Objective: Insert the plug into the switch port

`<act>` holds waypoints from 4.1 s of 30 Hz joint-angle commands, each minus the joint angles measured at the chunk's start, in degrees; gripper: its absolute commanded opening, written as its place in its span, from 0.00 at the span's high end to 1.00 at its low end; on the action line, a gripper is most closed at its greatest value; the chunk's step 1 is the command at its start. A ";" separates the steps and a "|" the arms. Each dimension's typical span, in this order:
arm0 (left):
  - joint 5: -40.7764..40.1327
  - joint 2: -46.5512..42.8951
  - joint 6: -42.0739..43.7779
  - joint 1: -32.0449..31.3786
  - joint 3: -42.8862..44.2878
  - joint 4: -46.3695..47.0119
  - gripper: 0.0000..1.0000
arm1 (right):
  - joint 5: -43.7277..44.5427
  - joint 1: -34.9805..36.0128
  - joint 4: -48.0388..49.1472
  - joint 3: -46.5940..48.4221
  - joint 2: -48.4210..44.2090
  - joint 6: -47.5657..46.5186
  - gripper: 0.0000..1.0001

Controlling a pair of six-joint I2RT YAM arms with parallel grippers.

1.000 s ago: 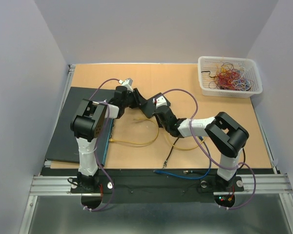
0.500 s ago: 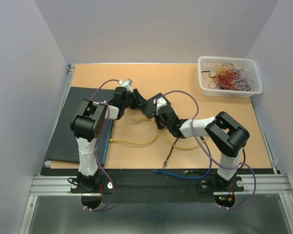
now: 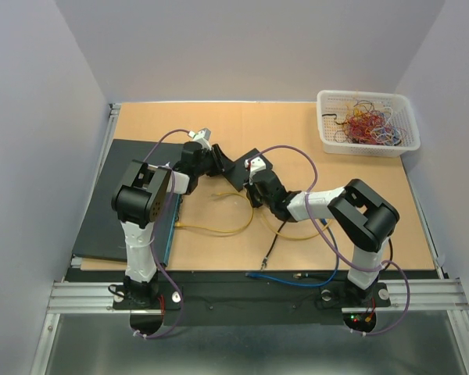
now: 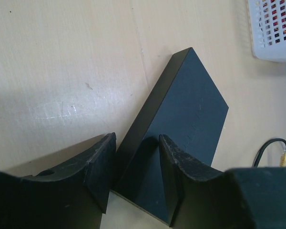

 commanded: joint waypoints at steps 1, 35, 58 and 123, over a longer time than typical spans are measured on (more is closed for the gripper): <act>1.29 -2.49 0.14 -0.31 -1.52 -1.50 0.48 | 2.14 0.05 2.56 0.45 -1.30 -0.05 1.00; 0.77 -1.00 0.14 -1.37 -1.43 -1.59 0.49 | 3.10 2.07 2.38 4.76 0.11 -1.02 1.00; 10.94 0.58 3.91 -1.90 -3.62 2.36 0.49 | 2.23 2.86 21.89 -3.94 2.92 -8.84 1.00; -11.78 -34.71 13.50 -4.86 -2.38 -25.14 0.47 | 17.16 1.10 -10.61 -6.75 -23.61 8.55 0.05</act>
